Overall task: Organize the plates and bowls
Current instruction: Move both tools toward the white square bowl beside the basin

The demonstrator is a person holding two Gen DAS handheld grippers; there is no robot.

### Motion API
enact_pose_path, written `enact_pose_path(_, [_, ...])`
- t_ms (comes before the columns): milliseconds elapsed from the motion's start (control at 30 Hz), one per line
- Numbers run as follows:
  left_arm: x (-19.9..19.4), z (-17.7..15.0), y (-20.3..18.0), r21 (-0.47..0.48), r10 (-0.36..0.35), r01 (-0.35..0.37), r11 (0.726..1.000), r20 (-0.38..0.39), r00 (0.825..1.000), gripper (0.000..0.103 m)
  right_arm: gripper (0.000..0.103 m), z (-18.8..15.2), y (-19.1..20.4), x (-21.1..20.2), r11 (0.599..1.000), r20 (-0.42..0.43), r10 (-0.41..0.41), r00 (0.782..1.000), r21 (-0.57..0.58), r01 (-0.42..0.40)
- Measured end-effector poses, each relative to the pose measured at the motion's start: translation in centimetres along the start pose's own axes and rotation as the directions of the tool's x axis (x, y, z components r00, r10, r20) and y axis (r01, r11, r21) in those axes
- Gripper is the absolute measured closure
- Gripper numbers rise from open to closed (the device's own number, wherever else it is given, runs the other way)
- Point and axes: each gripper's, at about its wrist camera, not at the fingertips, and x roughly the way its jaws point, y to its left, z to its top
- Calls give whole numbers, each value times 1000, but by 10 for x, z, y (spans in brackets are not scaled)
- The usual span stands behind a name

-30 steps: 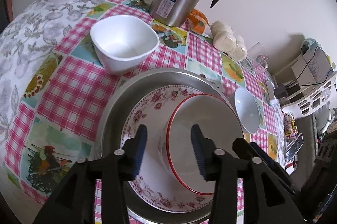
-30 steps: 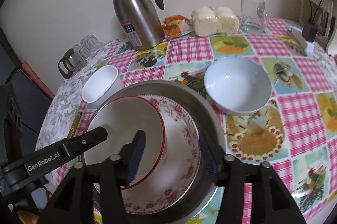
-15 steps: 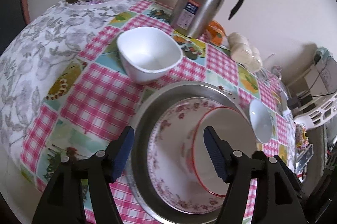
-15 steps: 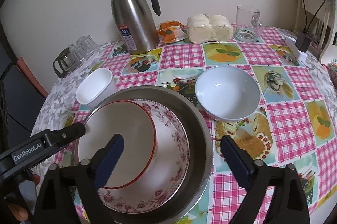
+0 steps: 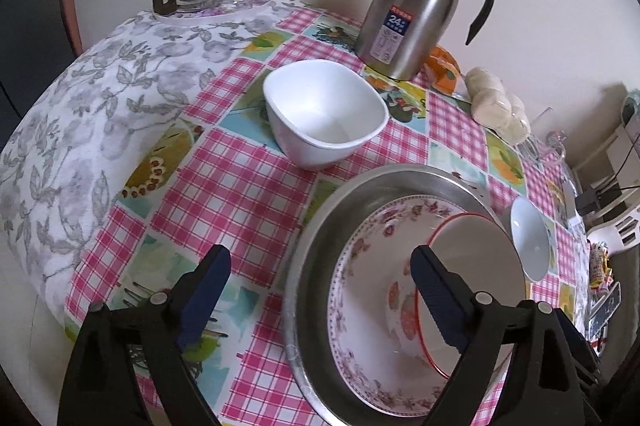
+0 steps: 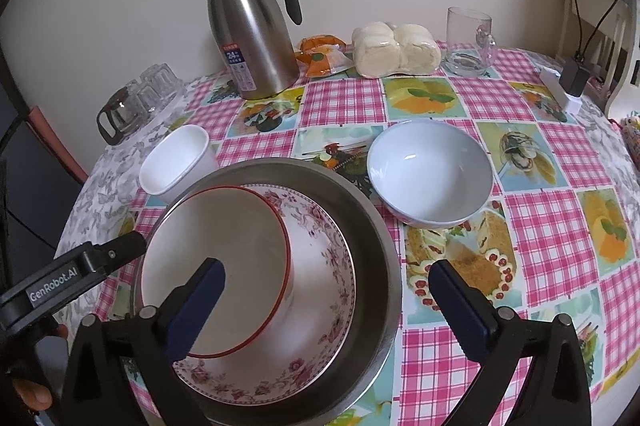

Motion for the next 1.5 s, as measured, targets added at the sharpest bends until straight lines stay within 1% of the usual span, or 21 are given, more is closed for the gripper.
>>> enact_pose_path(133, [-1, 0, 3, -6, 21, -21, 1000, 13, 1000, 10, 0, -1, 0, 0, 1000, -3, 1, 1000, 1, -1])
enact_pose_path(167, [-1, 0, 3, -8, 24, -24, 1000, 14, 1000, 6, 0, -1, 0, 0, 1000, -1, 3, 1000, 2, -3])
enact_pose_path(233, [-2, 1, 5, -10, 25, -24, 1000, 21, 999, 3, 0, 0, 0, -1, 1000, 8, 8, 1000, 3, -8])
enact_pose_path(467, [-13, 6, 5, 9, 43, -44, 999, 93, 995, 3, 0, 0, 2, -5, 1000, 36, 22, 999, 0, -22])
enact_pose_path(633, [-16, 9, 4, 39, 74, -80, 996, 128, 989, 3, 0, 0, 7, -6, 999, 43, 16, 999, -28, -15])
enact_pose_path(767, [-20, 15, 9, 38, 73, -80, 996, 155, 985, 3, 0, 1, 9, -11, 1000, 70, 14, 997, -28, -12])
enact_pose_path(867, [-25, 18, 14, 33, 49, -56, 998, 185, 982, 3, 0, 1, 9, -15, 1000, 93, 10, 996, -22, -8])
enact_pose_path(967, [-32, 21, 17, 41, 31, -41, 998, 228, 973, 3, 0, 1, 10, -19, 1000, 118, 8, 993, -18, -6])
enact_pose_path(1067, [-41, 24, 20, 48, 24, -39, 998, 276, 961, 3, 0, 2, 13, -21, 1000, 133, 9, 991, -16, -6])
enact_pose_path(1167, [-45, 26, 26, 54, 9, -27, 998, 302, 953, 3, 0, 2, 15, -22, 1000, 147, 7, 989, -19, -4])
enact_pose_path(1267, [-43, 27, 34, 41, 1, -14, 999, 297, 955, 3, 0, 1, 17, -22, 1000, 153, 3, 988, -19, 0])
enact_pose_path(1367, [-38, 30, 43, 29, -6, -3, 1000, 289, 957, 3, 0, 2, 20, -21, 1000, 141, 15, 990, -7, -14])
enact_pose_path(1433, [-33, 31, 47, 27, -4, -3, 1000, 273, 962, 3, 0, 3, 24, -21, 1000, 144, 22, 989, -6, -21])
enact_pose_path(1500, [-24, 32, 53, 13, -1, -2, 1000, 247, 969, 3, 0, 5, 29, -21, 1000, 139, 13, 990, -14, -11])
